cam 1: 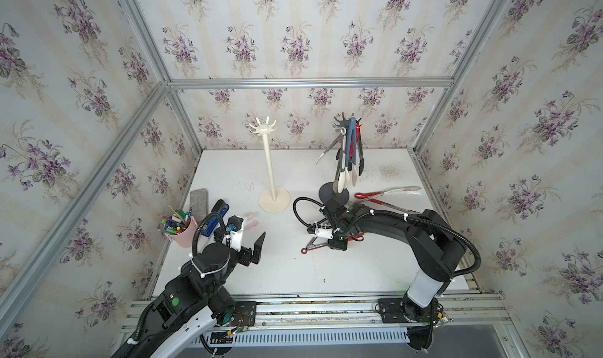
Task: Hang food tongs on kitchen utensil racks
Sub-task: Pick up the food tongs from the center of the board.
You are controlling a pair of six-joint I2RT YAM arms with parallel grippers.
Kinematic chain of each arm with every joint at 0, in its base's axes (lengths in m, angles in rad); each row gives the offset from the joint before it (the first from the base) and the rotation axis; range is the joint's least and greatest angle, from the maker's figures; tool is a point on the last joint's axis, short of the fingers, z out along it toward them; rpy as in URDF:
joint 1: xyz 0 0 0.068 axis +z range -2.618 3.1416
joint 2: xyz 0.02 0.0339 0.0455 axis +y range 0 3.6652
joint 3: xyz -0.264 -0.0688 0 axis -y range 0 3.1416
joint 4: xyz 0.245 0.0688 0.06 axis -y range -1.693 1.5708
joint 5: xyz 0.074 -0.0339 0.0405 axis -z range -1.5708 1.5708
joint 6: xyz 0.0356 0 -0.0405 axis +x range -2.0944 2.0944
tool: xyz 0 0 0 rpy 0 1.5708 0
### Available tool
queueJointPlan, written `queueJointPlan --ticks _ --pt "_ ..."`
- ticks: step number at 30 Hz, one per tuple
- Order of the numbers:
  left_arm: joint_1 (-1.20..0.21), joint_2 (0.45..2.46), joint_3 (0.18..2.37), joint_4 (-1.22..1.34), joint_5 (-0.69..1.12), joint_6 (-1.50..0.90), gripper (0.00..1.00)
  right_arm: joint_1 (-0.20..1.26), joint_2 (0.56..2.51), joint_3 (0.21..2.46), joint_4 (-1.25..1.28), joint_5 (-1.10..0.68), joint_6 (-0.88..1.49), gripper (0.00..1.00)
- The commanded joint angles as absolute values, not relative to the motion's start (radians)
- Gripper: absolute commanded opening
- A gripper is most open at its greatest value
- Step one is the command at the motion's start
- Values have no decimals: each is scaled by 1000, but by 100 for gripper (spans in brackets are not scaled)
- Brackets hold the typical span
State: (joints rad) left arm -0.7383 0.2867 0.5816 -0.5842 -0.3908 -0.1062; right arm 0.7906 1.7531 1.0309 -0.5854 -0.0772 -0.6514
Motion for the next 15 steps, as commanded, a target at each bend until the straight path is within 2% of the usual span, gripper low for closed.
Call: queueJointPlan --ticks 1,10,15 --pt "-737 284 587 -576 -397 -104 99 789 1760 1021 -549 -80 -654 19" --pt "-737 285 587 -575 -400 -103 99 790 1739 1003 -509 -80 -638 5" --pt "-737 285 588 -576 -402 -104 99 790 1713 1014 -495 -94 -612 2"
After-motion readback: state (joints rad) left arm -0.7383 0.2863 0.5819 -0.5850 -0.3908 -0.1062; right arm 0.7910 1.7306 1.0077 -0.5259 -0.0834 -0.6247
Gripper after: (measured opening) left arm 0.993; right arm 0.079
